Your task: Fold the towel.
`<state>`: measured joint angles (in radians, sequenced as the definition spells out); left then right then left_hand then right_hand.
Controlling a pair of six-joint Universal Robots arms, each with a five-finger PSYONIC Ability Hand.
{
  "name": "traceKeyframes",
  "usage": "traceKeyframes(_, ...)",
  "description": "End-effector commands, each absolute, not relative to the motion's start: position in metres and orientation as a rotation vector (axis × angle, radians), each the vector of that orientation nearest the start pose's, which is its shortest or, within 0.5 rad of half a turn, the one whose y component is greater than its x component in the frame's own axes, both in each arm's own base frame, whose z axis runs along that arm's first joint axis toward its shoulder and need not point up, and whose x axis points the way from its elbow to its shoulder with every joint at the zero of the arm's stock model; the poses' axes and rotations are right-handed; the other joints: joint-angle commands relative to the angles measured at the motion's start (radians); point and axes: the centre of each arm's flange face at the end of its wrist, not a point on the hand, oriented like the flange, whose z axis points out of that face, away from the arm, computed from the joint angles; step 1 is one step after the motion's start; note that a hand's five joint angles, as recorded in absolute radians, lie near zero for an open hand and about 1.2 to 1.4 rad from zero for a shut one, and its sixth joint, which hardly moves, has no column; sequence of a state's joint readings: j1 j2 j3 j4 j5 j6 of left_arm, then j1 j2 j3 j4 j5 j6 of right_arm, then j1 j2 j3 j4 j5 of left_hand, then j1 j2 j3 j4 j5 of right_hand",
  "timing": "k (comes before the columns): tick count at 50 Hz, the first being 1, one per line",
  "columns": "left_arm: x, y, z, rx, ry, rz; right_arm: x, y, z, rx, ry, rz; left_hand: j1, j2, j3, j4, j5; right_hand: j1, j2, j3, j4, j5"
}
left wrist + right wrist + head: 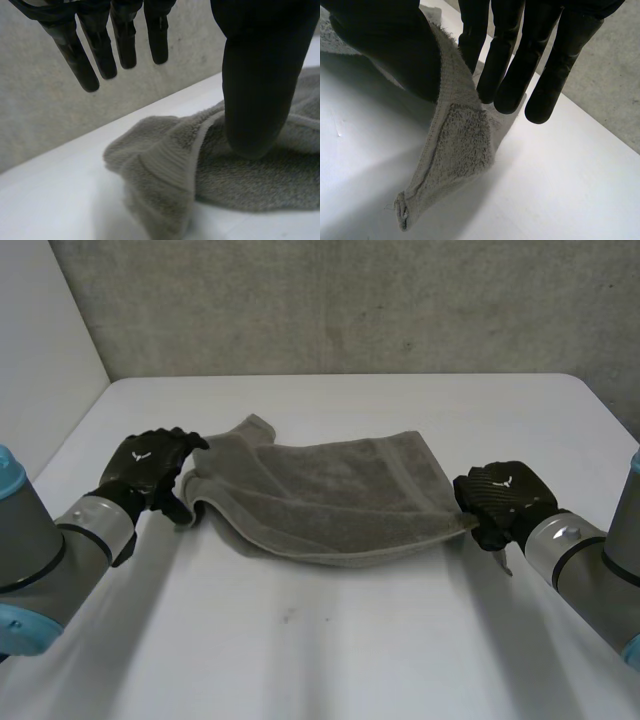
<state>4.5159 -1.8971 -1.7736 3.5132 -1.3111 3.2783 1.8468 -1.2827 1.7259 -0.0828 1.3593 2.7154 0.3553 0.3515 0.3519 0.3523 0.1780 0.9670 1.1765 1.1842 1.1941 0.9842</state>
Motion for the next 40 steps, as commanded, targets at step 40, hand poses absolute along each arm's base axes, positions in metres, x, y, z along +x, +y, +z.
traceKeyframes(40,-0.209,-0.253,0.354,0.731,1.968,-2.711,0.221,-0.249,0.353,-1.041,2.075,-2.075,1.041,1.045,1.044,1.044,1.044,0.429,0.22,0.212,0.202,0.238)
